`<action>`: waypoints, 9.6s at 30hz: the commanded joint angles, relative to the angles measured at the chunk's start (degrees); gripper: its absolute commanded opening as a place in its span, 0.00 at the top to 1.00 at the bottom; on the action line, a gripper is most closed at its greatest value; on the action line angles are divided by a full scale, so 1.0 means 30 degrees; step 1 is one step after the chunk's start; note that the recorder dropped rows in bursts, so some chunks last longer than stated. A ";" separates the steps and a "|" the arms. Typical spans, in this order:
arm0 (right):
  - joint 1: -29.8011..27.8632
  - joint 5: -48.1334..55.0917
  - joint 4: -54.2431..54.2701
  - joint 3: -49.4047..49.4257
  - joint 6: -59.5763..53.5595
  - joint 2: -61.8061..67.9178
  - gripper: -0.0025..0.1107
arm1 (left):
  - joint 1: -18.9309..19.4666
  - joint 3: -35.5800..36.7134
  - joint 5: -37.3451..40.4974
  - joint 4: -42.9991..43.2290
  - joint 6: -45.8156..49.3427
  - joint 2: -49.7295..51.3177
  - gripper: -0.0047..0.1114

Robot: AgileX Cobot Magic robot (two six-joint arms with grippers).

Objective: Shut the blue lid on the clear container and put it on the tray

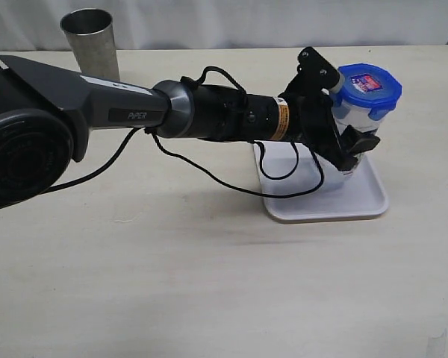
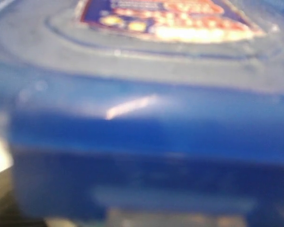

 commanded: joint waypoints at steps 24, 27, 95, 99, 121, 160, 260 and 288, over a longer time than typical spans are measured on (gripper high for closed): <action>-0.0092 -0.0043 0.0091 0.0023 -0.0030 -0.0094 0.94 | -0.0015 -0.0188 0.0463 0.3718 -0.2544 -0.0333 0.30; -0.0092 -0.0043 0.0091 0.0023 -0.0030 -0.0094 0.94 | 0.0018 -0.0188 0.0907 0.3718 -0.2546 -0.0333 0.30; -0.0092 -0.0043 0.0091 0.0023 -0.0030 -0.0094 0.94 | 0.1765 -0.0188 -0.1409 1.1209 -1.0961 -0.0921 0.33; -0.0092 -0.0043 0.0091 0.0023 -0.0030 -0.0094 0.94 | 0.1802 -0.0188 -0.1737 1.1209 -1.0445 -0.0921 0.49; -0.0092 -0.0043 0.0091 0.0023 -0.0030 -0.0094 0.94 | 0.2810 -0.0188 -0.3371 1.1209 -1.1394 -0.0921 0.62; -0.0092 -0.0043 0.0091 0.0023 -0.0030 -0.0094 0.94 | 0.2925 0.5069 1.3753 1.1209 -0.7364 -0.4469 0.96; -0.0092 -0.0043 0.0091 0.0023 -0.0030 -0.0094 0.94 | 0.3751 2.3456 1.3589 -2.1342 1.9523 -3.8424 0.96; -0.0092 -0.0043 0.0091 0.0023 -0.0030 -0.0094 0.94 | 1.3998 3.1101 0.9872 -2.1517 1.8463 -4.5897 0.96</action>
